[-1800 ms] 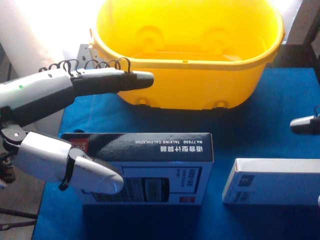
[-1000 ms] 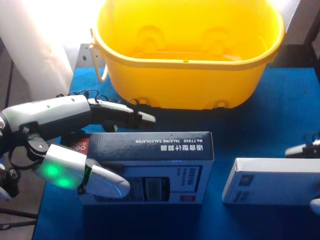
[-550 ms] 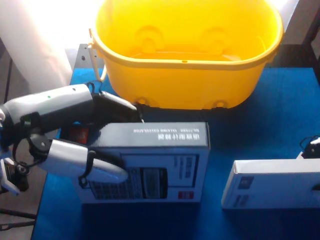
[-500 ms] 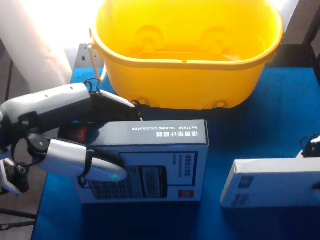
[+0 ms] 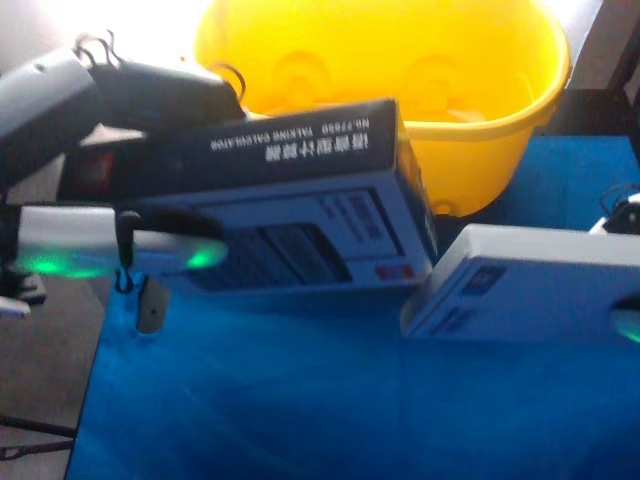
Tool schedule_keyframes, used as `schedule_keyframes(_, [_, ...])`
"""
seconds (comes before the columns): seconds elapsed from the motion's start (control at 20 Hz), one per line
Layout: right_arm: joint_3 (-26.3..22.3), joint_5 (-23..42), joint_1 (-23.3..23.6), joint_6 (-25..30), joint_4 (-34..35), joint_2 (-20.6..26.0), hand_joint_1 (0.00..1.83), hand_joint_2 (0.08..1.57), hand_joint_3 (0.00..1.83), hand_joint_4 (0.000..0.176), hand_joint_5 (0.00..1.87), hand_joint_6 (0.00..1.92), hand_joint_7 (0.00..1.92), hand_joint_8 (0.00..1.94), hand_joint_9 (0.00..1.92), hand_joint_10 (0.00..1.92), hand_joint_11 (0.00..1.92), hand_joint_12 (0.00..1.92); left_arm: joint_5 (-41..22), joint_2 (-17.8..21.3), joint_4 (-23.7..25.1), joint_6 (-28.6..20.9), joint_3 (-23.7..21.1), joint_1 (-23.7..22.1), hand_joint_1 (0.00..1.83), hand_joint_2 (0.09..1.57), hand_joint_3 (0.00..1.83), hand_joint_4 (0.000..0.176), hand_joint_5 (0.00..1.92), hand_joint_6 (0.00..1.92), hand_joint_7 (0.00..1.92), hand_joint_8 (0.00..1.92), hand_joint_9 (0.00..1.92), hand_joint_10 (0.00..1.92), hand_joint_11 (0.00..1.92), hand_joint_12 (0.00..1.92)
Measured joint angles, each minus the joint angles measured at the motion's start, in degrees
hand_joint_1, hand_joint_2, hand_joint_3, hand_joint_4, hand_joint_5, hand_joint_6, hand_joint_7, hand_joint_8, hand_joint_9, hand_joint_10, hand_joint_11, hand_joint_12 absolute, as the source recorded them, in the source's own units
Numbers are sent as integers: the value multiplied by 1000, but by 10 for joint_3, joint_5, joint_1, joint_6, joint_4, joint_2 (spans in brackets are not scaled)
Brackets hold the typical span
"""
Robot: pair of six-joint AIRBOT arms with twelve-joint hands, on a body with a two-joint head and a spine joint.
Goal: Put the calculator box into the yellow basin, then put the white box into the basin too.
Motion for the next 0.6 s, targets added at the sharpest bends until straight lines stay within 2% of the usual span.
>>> schedule_keyframes(0.05, [0,-1,10,0,-2,3,1368,1123,0,0,942,1120,960,959,868,1208,676,1348,-14,5,-12,8,-4,0,1358,1180,1,0,719,1223,867,1173,855,1363,743,1466])
schedule_keyframes(0.15, [3,-6,29,0,-4,9,1369,1126,1,0,934,1105,935,1008,867,1220,727,1316,-45,9,-24,25,-4,-1,1371,1152,0,0,750,1078,940,1115,939,1319,814,1447])
schedule_keyframes(0.2, [4,-9,35,0,-2,10,1461,1134,3,0,914,1090,883,1067,848,1168,729,1549,-52,9,-27,29,-4,-2,1363,1169,3,0,710,1156,902,1149,894,1330,816,1388])
schedule_keyframes(0.25, [7,-14,47,-2,-3,13,1387,1133,0,0,951,1044,881,1106,860,1221,703,1366,-63,9,-30,34,-3,-10,1362,1172,0,0,701,1153,898,1145,894,1335,845,1397])
schedule_keyframes(0.3, [8,-17,56,-4,-4,13,1374,1125,0,0,965,1035,920,1067,857,1217,680,1271,-63,9,-26,38,2,-24,1360,1174,1,0,700,1189,889,1153,886,1325,825,1384])
schedule_keyframes(0.45, [10,-22,60,-7,-7,13,1376,1105,0,0,984,979,1006,970,878,1187,678,1204,-76,9,-29,56,13,-68,1361,1160,2,0,810,1144,859,1185,870,1289,790,1357])
schedule_keyframes(0.55, [10,-21,61,-9,-7,13,1380,1100,0,0,975,935,1020,972,903,1190,699,1249,-73,3,-21,59,32,-109,1354,1182,1,0,773,1195,819,1264,826,1347,748,1394])
schedule_keyframes(0.6, [10,-21,61,-9,-7,12,1379,1110,2,0,964,878,986,1060,890,1256,736,1354,-67,-6,-19,60,42,-129,1353,1191,1,0,727,1230,818,1285,826,1353,741,1393])
